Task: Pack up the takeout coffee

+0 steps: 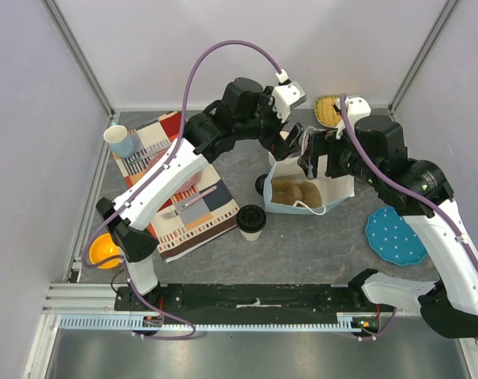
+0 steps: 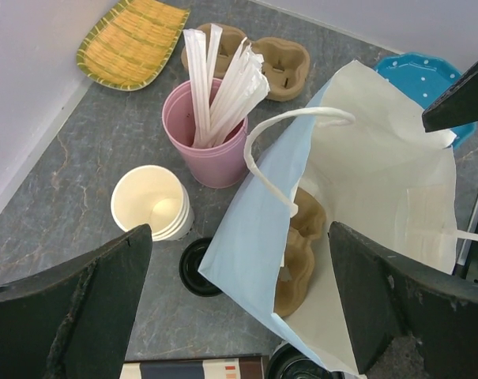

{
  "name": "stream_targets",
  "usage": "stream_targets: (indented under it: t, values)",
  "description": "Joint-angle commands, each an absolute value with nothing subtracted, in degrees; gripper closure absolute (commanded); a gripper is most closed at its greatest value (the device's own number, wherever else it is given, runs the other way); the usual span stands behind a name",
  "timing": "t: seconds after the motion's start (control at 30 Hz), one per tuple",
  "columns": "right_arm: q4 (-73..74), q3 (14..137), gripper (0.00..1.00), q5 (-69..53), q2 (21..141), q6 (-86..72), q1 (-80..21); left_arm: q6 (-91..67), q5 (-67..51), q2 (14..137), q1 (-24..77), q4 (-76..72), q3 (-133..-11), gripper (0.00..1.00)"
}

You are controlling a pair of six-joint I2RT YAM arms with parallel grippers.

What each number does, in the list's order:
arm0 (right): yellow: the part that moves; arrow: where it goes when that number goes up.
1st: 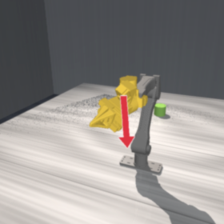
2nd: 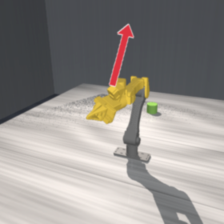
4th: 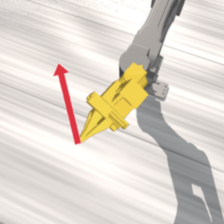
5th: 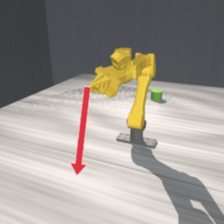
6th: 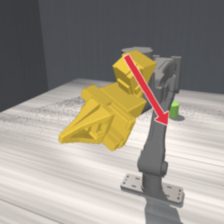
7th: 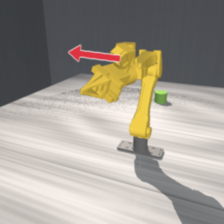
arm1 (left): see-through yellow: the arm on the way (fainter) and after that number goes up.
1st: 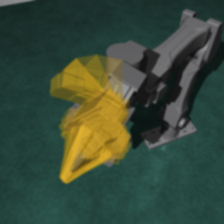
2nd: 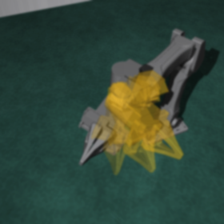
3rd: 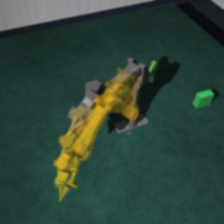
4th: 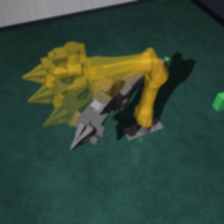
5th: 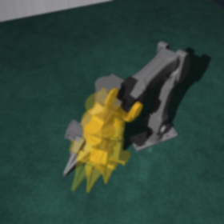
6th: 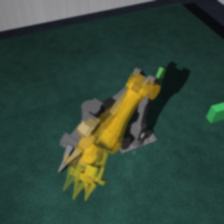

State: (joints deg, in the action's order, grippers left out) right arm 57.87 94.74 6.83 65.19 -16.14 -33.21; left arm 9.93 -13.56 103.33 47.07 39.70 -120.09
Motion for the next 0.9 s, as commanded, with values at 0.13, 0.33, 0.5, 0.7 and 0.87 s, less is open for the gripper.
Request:
stream_targets:
  t: [0.13,0.33,0.5,0.7,0.87]
  values:
    - [51.43,95.53,0.02,0.45,64.69,-14.68,-33.13,12.22,-12.04,97.91,44.21,42.71,-124.54,0.00]
    - [47.38,97.91,0.02,-6.58,65.74,-13.19,-33.22,14.06,-10.28,93.87,40.61,45.70,-123.84,0.00]
    - [46.05,97.64,0.07,-7.83,68.11,-11.26,-37.95,14.06,-10.55,89.83,36.13,47.72,-120.94,0.00]
    - [47.98,105.90,0.09,-6.31,75.56,-4.41,-52.98,13.45,-9.93,84.74,32.09,48.95,-115.93,0.00]
    - [53.07,104.69,0.10,-6.15,81.46,10.44,-65.36,12.74,-9.84,80.34,26.11,47.82,-106.98,0.00]
